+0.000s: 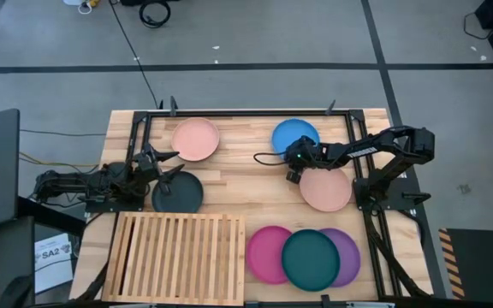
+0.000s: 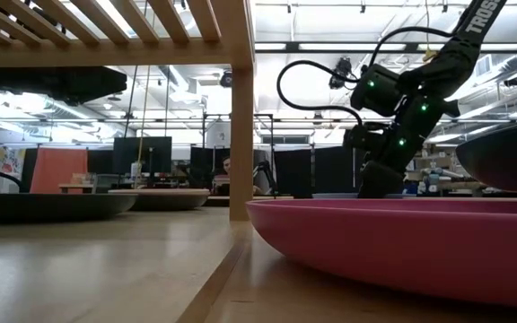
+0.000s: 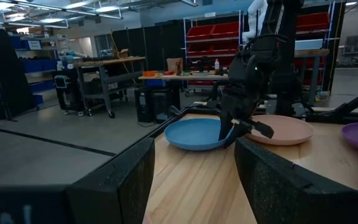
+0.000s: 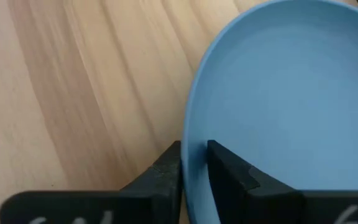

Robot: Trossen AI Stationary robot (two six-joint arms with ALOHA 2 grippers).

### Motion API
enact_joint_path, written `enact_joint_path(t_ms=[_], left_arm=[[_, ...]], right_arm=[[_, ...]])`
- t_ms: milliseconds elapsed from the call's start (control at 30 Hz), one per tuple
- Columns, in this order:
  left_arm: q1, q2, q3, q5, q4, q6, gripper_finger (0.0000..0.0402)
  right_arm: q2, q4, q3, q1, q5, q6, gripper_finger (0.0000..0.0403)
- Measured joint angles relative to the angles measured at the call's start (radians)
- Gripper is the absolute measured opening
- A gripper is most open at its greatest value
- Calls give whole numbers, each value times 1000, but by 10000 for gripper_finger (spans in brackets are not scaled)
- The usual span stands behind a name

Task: Place and stack plates onto a shelf
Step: Put the blue plate on the shelf

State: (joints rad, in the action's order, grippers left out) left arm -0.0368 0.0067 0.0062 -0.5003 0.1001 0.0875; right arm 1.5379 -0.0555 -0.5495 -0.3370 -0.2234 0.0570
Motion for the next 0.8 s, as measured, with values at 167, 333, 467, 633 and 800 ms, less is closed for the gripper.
enact_joint_path(t_ms=[167,333,467,633,800], left_arm=[[0,0,0,0,0,0,228],[0,0,0,0,0,0,228],[0,0,0,0,0,0,228],[0,0,0,0,0,-19,228],[0,0,0,0,0,-72,228]], right_arm=[[-1,-5,0,1,-5,5,38],[-2,-10,-1,1,-6,6,26],[0,-32,0,1,-5,4,25],[1,-37,-8,2,0,6,23],[2,-34,-48,21,12,37,23]])
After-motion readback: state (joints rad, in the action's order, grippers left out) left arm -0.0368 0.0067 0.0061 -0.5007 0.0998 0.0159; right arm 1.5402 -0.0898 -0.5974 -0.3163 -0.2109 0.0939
